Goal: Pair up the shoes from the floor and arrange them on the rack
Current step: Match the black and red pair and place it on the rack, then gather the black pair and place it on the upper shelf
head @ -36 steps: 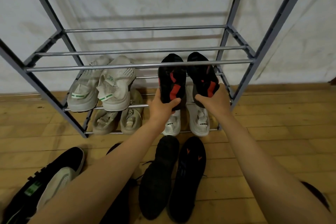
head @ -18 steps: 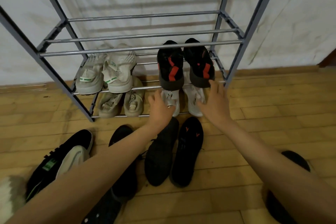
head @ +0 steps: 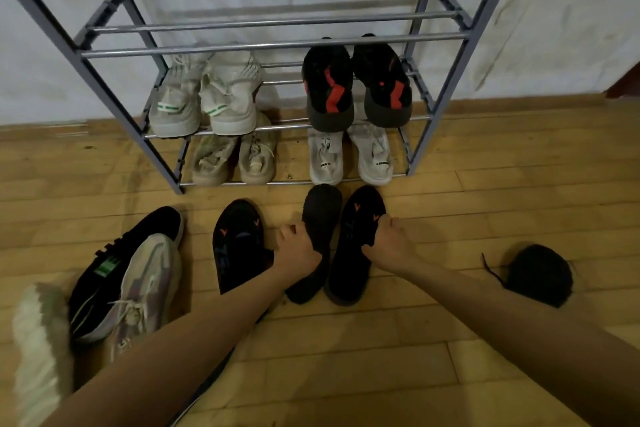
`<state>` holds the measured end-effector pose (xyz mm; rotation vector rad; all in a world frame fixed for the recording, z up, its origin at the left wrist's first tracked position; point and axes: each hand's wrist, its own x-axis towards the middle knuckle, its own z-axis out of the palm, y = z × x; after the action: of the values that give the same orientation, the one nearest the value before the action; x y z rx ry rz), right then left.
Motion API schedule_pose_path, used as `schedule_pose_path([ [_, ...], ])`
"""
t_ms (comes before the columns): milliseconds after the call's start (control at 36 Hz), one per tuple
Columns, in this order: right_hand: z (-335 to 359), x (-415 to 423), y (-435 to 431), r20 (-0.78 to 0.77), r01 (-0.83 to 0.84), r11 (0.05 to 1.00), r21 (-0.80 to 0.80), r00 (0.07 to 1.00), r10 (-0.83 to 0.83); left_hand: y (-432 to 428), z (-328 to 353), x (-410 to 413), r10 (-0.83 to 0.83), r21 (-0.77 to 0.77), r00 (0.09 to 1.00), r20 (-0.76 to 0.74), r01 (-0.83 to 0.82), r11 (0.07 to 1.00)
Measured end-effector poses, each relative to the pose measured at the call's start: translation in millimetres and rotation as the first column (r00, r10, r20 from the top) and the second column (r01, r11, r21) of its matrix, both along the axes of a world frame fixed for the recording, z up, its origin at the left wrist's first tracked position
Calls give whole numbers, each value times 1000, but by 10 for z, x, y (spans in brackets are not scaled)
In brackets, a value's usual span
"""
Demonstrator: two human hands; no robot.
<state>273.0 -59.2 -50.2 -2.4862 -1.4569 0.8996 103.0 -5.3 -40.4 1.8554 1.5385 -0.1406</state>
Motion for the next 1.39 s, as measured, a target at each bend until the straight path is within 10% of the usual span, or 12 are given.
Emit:
schedule_pose_path([
  [361, -383, -373, 16, -95, 145, 968, -206, 981, -167, -216, -614, -151, -211, 159, 940, -269, 259, 953],
  [778, -430, -181, 10, -273, 381, 894, -235, 857, -437, -152, -618, -398, -252, 109, 961, -110, 264, 958],
  [972, -312, -109, -90, -256, 442, 883, -160, 845, -470, -130, -380, -813, -107, 452, 986, -129, 154, 879],
  [1167, -47, -31, -228, -397, 367, 930, -8, 853, -340, -202, -275, -1024, 330, 106, 944, -2, -328, 939],
  [1389, 48, -358, -12, -509, 205, 969, -139, 825, -247, -113, -321, -1210, 539, -179, 818, 201, -511, 841],
])
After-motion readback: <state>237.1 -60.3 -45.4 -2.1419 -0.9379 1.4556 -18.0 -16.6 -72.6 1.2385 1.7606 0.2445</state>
